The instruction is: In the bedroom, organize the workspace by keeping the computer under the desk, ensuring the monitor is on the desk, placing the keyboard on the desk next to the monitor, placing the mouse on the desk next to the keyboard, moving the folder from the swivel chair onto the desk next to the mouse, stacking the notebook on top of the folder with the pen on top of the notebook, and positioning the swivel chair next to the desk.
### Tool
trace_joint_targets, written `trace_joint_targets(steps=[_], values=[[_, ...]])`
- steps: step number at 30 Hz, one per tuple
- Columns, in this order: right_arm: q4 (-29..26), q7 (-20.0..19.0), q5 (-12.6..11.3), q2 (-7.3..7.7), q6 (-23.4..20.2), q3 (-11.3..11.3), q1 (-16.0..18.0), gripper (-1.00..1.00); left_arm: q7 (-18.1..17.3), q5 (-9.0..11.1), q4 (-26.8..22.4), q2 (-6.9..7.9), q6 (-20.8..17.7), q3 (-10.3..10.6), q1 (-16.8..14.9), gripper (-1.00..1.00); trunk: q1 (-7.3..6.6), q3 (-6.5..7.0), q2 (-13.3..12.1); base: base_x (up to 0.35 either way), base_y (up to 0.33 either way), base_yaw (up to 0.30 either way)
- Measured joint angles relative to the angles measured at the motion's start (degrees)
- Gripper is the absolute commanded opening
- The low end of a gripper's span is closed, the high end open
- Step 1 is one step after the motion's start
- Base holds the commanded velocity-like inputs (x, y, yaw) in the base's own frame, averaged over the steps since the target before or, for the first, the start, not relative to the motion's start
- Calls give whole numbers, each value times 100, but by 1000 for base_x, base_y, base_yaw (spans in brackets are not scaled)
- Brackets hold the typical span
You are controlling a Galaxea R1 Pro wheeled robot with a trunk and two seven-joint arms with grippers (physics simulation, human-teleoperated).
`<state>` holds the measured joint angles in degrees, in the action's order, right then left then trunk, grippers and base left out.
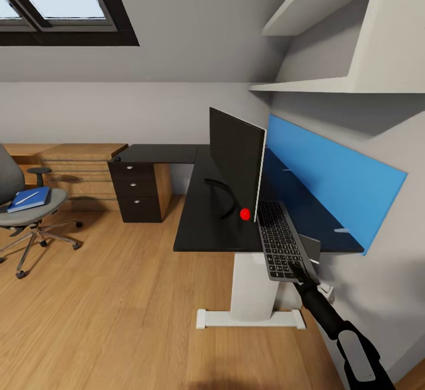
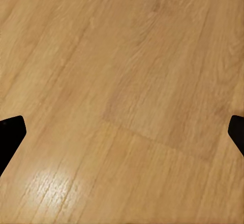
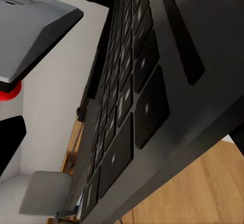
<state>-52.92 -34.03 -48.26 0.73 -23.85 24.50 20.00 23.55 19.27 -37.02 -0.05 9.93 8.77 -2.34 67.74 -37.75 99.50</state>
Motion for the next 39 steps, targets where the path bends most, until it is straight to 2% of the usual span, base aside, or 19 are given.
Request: trace_joint_targets(steps=[37,38,39], values=[[-8,0,9,0,0,0,0,100,0,-1,0,-7,0,0,-1,100,0,0,0,0,0,0],[-8,0,7,2,0,0,0,-100,0,-1,0,-5,0,0,-1,100,0,0,0,0,0,0],[-8,1,6,4,-1,0,0,-100,0,-1,0,-7,0,0,-3,100,0,0,0,0,0,0]])
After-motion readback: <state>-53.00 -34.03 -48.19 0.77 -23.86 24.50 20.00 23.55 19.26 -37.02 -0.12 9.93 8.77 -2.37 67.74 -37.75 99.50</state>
